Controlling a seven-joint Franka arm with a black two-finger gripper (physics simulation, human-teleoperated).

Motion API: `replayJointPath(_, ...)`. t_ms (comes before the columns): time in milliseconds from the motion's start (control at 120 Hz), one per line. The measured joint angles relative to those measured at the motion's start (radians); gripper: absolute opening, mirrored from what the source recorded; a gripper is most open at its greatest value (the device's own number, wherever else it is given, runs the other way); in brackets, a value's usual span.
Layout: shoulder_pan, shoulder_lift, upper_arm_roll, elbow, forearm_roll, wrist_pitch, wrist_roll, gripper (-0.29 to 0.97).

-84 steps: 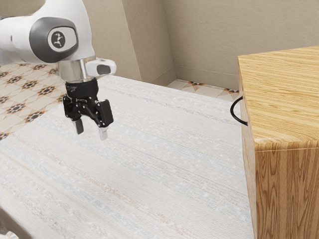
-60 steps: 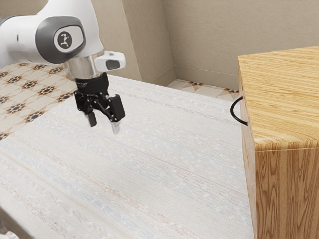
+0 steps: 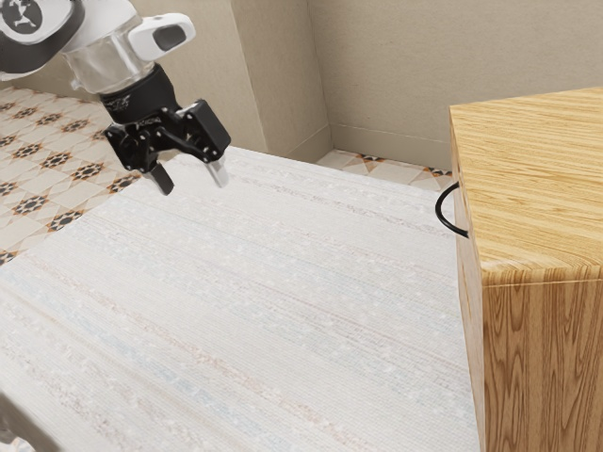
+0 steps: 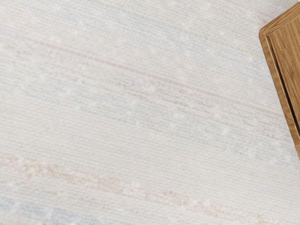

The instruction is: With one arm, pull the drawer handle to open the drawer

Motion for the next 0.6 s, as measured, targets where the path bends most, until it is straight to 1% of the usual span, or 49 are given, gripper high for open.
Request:
replayJointPath(50, -0.002, 0.004, 0.000, 0.000, -0.006, 0.005, -0.044, 0.68)
replayJointPath(133, -0.001, 0.025, 0.001, -0.002, -0.070, 0.021, -0.111, 0.68)
replayJointPath(183, -0.006, 0.000, 0.001, -0.028, -0.097, 0.040, -0.147, 0.68)
replayJointPath(233, 0.000, -0.063, -0.028, -0.097, -0.092, 0.081, -0.180, 0.68)
replayJointPath(275, -0.006, -0.123, -0.065, -0.191, -0.083, 0.137, -0.205, 0.68)
replayJointPath(333, -0.017, -0.161, -0.092, -0.258, -0.075, 0.208, -0.237, 0.68)
replayJointPath(392, -0.019, -0.158, -0.108, -0.271, -0.069, 0.258, -0.265, 0.68)
replayJointPath(517, -0.016, -0.082, -0.111, -0.198, -0.072, 0.302, -0.300, 0.68)
replayJointPath(600, -0.030, -0.103, -0.118, -0.260, -0.077, 0.361, -0.327, 0.68)
